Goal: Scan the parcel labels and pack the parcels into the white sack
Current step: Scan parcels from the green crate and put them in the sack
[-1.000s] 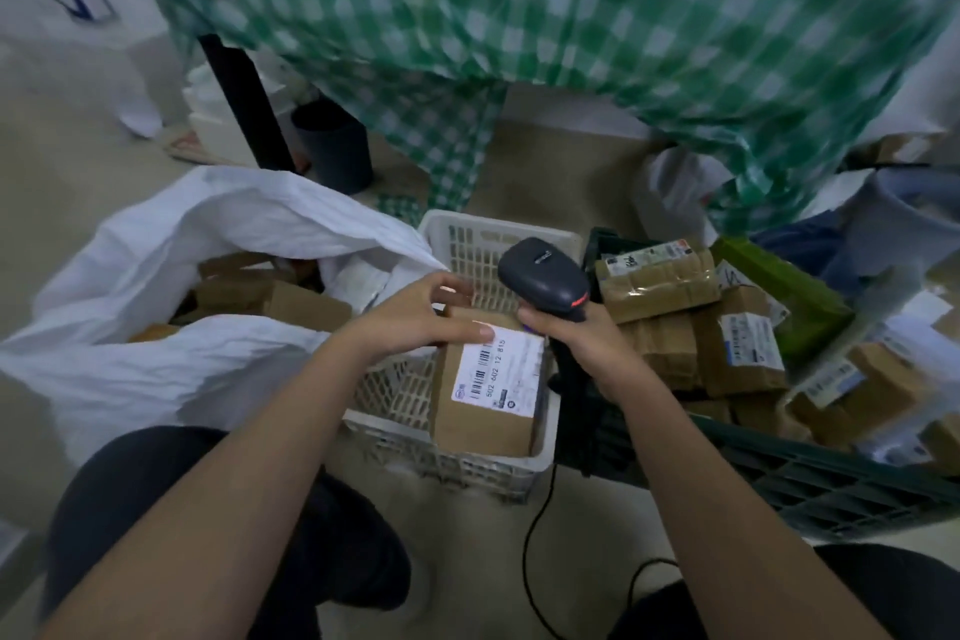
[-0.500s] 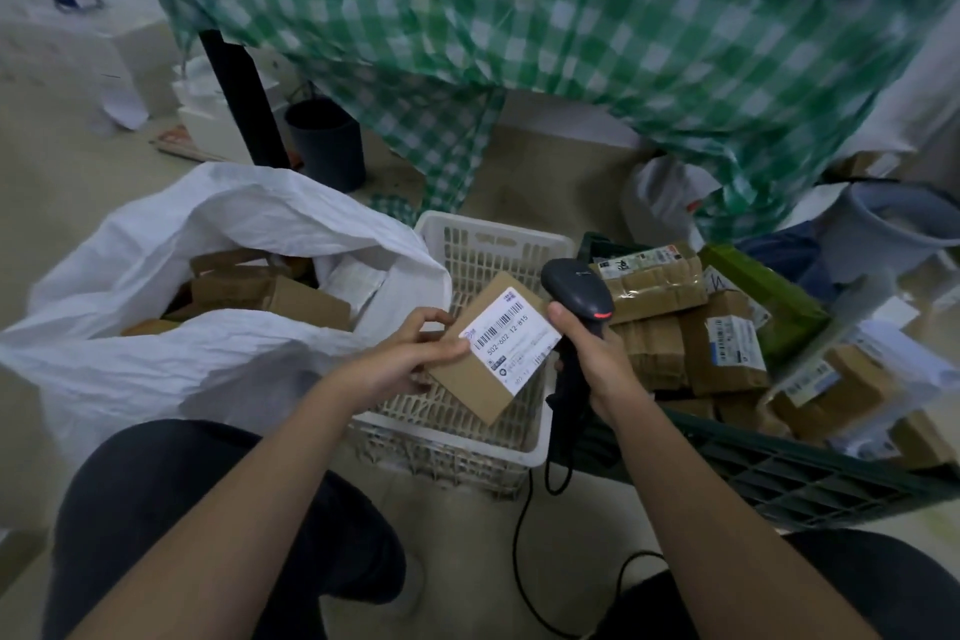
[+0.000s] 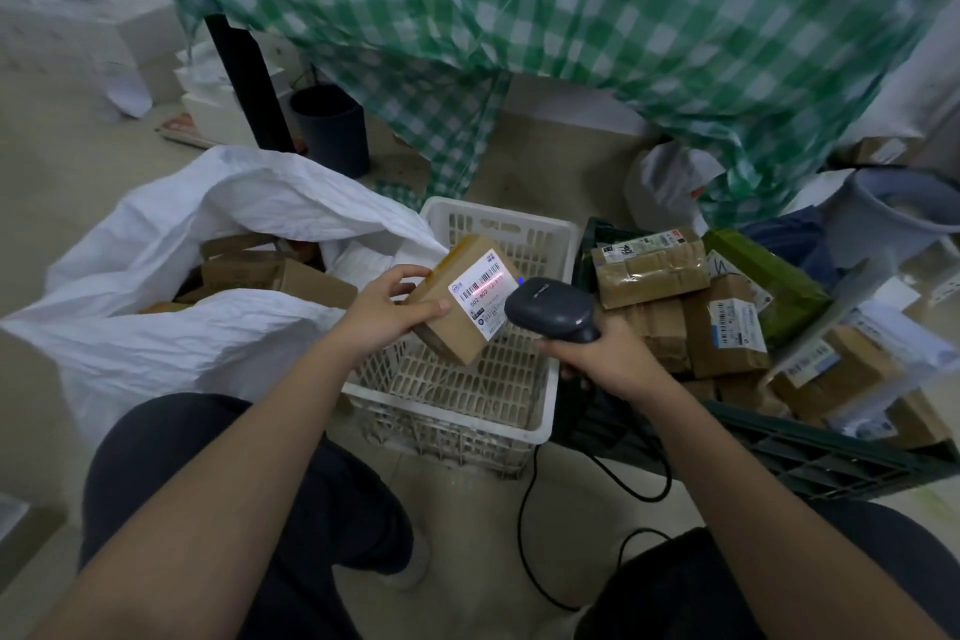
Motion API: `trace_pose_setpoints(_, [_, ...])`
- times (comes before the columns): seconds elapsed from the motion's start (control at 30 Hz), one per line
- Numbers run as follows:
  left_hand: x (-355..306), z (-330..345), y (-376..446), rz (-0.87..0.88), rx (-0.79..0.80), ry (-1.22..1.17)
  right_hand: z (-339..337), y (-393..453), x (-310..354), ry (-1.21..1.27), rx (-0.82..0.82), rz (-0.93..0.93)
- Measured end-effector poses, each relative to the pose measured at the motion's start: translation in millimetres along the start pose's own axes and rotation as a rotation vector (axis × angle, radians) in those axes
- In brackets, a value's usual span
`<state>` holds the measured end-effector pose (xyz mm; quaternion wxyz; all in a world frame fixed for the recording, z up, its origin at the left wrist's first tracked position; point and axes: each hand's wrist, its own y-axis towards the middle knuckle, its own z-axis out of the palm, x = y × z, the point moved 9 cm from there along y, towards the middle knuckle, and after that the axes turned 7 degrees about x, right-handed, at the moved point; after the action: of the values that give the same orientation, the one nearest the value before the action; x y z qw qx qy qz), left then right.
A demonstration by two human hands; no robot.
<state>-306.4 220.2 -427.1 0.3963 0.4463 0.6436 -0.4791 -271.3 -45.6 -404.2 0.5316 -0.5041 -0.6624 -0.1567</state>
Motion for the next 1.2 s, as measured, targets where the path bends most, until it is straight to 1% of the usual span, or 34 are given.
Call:
trace_pose_setpoints(0.07, [-1,2,0,0.007,0.010,0.026,4,-4,-3,-0.038,0.001,0.022])
trace_pose_setpoints(0.2, [0,4,-3,0.010,0.004,0.003,6,-7,-6,-0.075,0.001,0.039])
trace_pose_setpoints(0.53, [0,1,-8,0.017,0.000,-0.015,7,-13,6,-0.060,-0.010,0.013])
trace_pose_setpoints(0.73, [-2,-6,-14,0.037,-0.004,-0.031,13,-8,13,0.005,0.003,-0.008])
trace_pose_setpoints(0.83, [-9,-26,-21,0.059,-0.063,-0.013,20,5,20,0.102,-0.031,-0.044])
trace_pose_setpoints(0.9, [-19,-54,-26,0.090,-0.157,0.015,27,17,28,0.184,-0.067,-0.056])
trace_pose_setpoints(0.97, [-37,-89,-32,0.144,-0.277,0.126,36,31,37,0.235,-0.084,-0.064])
trace_pose_setpoints(1.07, [-58,-139,-27,0.183,-0.405,0.407,54,51,48,0.251,-0.089,-0.058])
trace_pose_setpoints(1.1, [-62,-153,-22,0.165,-0.432,0.587,61,57,51,0.250,-0.085,-0.053])
trace_pose_setpoints(1.13, [-59,-164,-12,0.117,-0.441,0.830,70,62,53,0.257,-0.075,-0.048])
trace_pose_setpoints(1.17, [-53,-173,-1,0.041,-0.426,1.057,77,68,56,0.267,-0.060,-0.044])
trace_pose_setpoints(1.2, [-42,-179,10,-0.059,-0.389,1.203,83,73,59,0.272,-0.039,-0.036])
